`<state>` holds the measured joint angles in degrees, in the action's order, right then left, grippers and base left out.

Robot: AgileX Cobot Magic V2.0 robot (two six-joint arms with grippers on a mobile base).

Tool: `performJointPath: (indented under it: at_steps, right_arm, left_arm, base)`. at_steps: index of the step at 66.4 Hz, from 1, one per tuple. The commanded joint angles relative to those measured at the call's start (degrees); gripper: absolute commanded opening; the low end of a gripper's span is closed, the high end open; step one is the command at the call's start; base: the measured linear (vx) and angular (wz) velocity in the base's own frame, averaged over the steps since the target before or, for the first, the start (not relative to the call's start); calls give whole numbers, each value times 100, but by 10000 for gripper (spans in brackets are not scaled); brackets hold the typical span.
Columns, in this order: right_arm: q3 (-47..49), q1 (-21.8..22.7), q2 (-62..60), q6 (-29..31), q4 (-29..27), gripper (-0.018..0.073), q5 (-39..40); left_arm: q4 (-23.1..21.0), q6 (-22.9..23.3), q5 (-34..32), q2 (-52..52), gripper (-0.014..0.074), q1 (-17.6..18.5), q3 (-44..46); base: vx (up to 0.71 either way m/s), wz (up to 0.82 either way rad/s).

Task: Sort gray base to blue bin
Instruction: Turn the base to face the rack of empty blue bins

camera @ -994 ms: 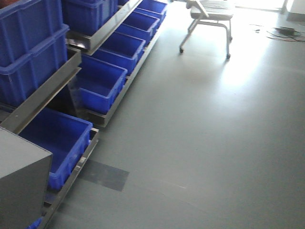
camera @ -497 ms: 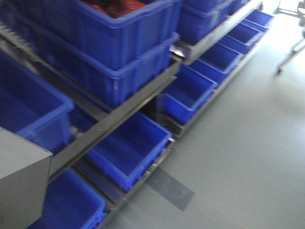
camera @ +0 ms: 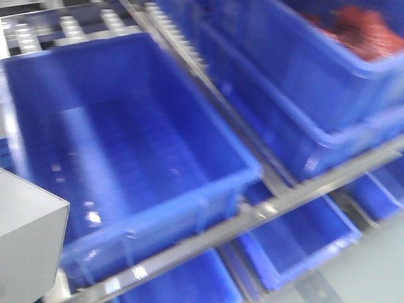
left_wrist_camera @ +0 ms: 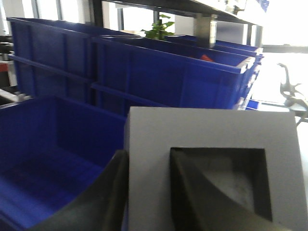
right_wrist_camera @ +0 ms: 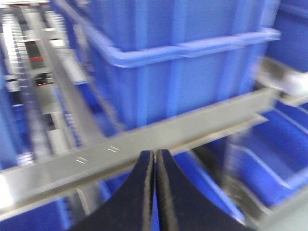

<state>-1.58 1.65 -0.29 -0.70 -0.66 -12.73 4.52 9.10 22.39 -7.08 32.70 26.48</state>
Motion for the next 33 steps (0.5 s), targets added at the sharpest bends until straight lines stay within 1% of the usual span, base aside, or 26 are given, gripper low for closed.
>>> performJointPath:
  at_steps: [1,17,33]
  right_arm:
    - [-12,15,103,70,26,-5,414]
    - [-12,15,103,70,26,-5,414]
    - [-12,15,103,70,26,-5,414]
  left_arm:
    - [-13,77,-618,-72,-6,23,154]
    - [-13,77,-618,-72,-6,23,154]
    - [-13,77,-618,-72,-6,23,154]
  base:
    - [19,76]
    - [18,69]
    - [14,54]
